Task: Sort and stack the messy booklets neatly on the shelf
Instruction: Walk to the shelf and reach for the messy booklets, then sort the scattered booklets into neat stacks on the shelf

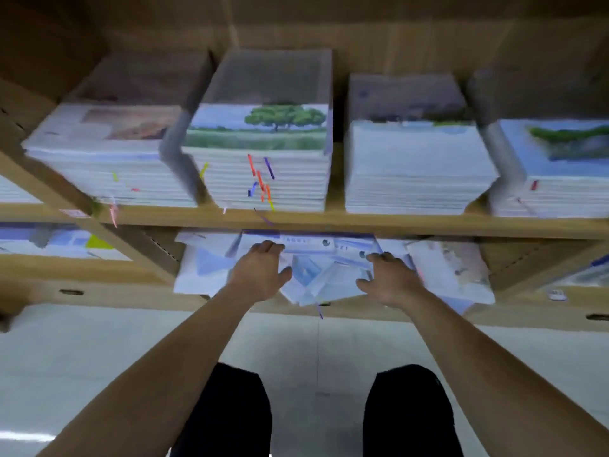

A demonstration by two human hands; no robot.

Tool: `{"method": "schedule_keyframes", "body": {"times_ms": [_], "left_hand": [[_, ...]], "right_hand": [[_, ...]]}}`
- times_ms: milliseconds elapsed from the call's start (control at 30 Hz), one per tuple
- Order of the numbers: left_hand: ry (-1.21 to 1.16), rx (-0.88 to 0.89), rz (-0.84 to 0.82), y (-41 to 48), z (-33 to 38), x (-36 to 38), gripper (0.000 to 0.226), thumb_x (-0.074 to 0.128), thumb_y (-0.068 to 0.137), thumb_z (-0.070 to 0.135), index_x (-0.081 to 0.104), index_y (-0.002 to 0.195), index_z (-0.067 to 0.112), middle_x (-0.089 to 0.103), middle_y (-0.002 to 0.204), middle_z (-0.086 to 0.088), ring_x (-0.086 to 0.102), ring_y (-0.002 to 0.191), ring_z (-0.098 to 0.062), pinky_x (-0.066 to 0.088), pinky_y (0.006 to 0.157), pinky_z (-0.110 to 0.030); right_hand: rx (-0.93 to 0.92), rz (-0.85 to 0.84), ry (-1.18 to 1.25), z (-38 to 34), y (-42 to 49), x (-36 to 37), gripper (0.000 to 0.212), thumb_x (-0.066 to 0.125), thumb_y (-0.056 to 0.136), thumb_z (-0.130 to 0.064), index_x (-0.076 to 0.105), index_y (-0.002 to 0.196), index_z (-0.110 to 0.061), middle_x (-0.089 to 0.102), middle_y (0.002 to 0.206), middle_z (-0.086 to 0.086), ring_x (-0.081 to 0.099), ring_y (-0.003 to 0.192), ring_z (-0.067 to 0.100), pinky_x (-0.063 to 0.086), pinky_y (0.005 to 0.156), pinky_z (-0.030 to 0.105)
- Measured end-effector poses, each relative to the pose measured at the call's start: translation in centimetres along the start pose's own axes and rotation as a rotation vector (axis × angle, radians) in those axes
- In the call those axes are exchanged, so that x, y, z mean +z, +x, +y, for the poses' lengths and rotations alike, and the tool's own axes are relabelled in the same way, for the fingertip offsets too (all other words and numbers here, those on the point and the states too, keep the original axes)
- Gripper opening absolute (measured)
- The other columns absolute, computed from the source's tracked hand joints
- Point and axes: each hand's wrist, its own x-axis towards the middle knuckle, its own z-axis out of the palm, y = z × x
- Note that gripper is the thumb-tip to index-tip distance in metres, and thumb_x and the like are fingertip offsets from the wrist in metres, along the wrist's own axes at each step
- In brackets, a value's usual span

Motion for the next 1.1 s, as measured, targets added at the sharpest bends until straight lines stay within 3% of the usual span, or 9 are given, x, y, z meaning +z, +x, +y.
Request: {"method": "schedule_keyframes", "body": {"times_ms": [233, 333, 467, 700, 900, 1100], "left_hand": [[0.000, 0.164, 0.380, 6.4, -6.1, 11.3, 0.066, 0.043, 0.083, 0.049, 0.059, 0.130, 0.006, 0.060, 0.128, -0.013, 0.056, 0.117, -0.037, 0.048, 0.096, -0.043], [-0.032, 0.165, 0.460, 4.5, -6.9, 13.1, 0.072, 0.039, 0.081, 0.054, 0.058, 0.132, 0.007, 0.058, 0.133, -0.014, 0.053, 0.122, -0.035, 0.044, 0.104, -0.044], [-0.124, 0.076, 0.416, -2.6, -5.9, 15.1, 0.068, 0.044, 0.082, 0.050, 0.054, 0.137, 0.010, 0.054, 0.136, -0.011, 0.050, 0.125, -0.034, 0.041, 0.102, -0.041], [-0.143, 0.088, 0.381, -9.6, -5.6, 16.9, 0.056, 0.055, 0.092, 0.043, 0.048, 0.140, 0.015, 0.051, 0.135, -0.004, 0.048, 0.125, -0.028, 0.043, 0.102, -0.041], [-0.111, 0.171, 0.462, -6.5, -4.5, 15.4, 0.056, 0.058, 0.093, 0.038, 0.046, 0.144, 0.016, 0.047, 0.143, -0.003, 0.042, 0.133, -0.026, 0.038, 0.106, -0.037], [-0.075, 0.362, 0.529, 1.7, 1.9, 14.2, 0.057, 0.052, 0.093, 0.044, 0.050, 0.141, 0.015, 0.050, 0.142, -0.002, 0.043, 0.131, -0.026, 0.038, 0.106, -0.037]], "right_hand": [[-0.077, 0.344, 0.013, 2.5, 8.9, 10.4, 0.069, 0.059, 0.094, -0.048, 0.037, 0.151, -0.016, 0.037, 0.151, 0.006, 0.033, 0.139, 0.032, 0.039, 0.108, 0.041], [-0.085, 0.420, 0.009, 2.9, 7.3, 13.1, 0.068, 0.059, 0.092, -0.049, 0.040, 0.149, -0.018, 0.040, 0.147, 0.006, 0.037, 0.135, 0.033, 0.040, 0.107, 0.042], [-0.068, 0.405, 0.056, 2.7, 0.9, 15.8, 0.069, 0.058, 0.092, -0.051, 0.040, 0.150, -0.018, 0.039, 0.151, 0.009, 0.040, 0.137, 0.031, 0.040, 0.108, 0.043], [-0.128, 0.407, -0.025, 1.7, -6.4, 18.2, 0.067, 0.054, 0.094, -0.052, 0.037, 0.151, -0.021, 0.038, 0.150, 0.006, 0.040, 0.135, 0.030, 0.042, 0.104, 0.040], [-0.146, 0.559, 0.035, 1.9, -2.6, 15.9, 0.062, 0.056, 0.094, -0.049, 0.043, 0.148, -0.020, 0.042, 0.146, 0.006, 0.038, 0.135, 0.030, 0.039, 0.105, 0.040], [0.022, 0.784, 0.206, 7.9, 3.6, 12.1, 0.054, 0.059, 0.095, -0.043, 0.051, 0.141, -0.017, 0.046, 0.142, 0.010, 0.040, 0.130, 0.034, 0.040, 0.103, 0.045]]}}
